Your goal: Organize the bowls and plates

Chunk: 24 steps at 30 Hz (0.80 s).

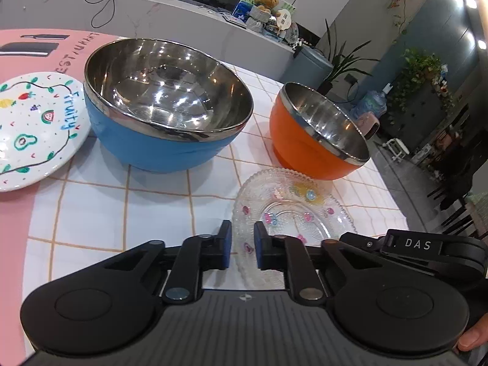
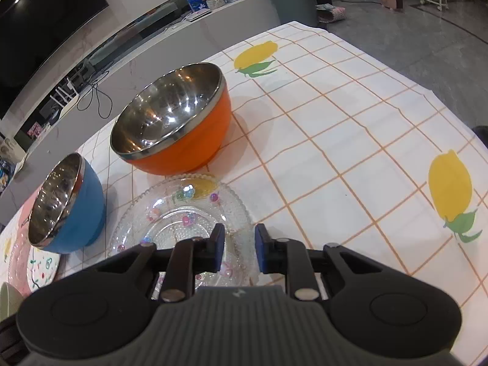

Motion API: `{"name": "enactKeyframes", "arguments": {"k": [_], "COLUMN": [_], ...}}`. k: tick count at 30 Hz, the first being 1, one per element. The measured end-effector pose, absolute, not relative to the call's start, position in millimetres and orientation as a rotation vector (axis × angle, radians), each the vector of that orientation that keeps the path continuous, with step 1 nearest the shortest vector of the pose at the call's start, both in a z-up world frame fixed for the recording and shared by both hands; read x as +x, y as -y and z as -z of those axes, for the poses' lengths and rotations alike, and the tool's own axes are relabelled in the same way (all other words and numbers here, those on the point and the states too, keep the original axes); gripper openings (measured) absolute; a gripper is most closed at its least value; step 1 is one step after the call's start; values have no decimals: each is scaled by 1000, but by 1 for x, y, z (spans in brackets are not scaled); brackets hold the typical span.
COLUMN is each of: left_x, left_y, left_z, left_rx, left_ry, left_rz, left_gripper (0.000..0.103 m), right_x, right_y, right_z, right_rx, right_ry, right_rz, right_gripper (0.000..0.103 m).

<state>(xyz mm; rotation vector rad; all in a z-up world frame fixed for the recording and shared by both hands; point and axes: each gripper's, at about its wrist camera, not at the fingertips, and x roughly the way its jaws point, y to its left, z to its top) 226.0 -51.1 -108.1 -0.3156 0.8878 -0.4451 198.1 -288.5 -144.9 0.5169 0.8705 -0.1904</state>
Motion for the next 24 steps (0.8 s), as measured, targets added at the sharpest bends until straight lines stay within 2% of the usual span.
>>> {"name": "enactKeyframes", "arguments": {"k": [3, 24], "left_x": [226, 188], "left_y": [51, 26], "left_z": [107, 75], "left_rx": [-286, -231], "left_ry": [-902, -869], "left_rz": [447, 362], "left_gripper": [14, 14], "right_x": [199, 185], "right_y": [286, 271], "right_z": [145, 131], "right_rx": [496, 525], "right_ry": [-868, -882], "right_rz": [196, 93], "right_gripper": [15, 8]}}
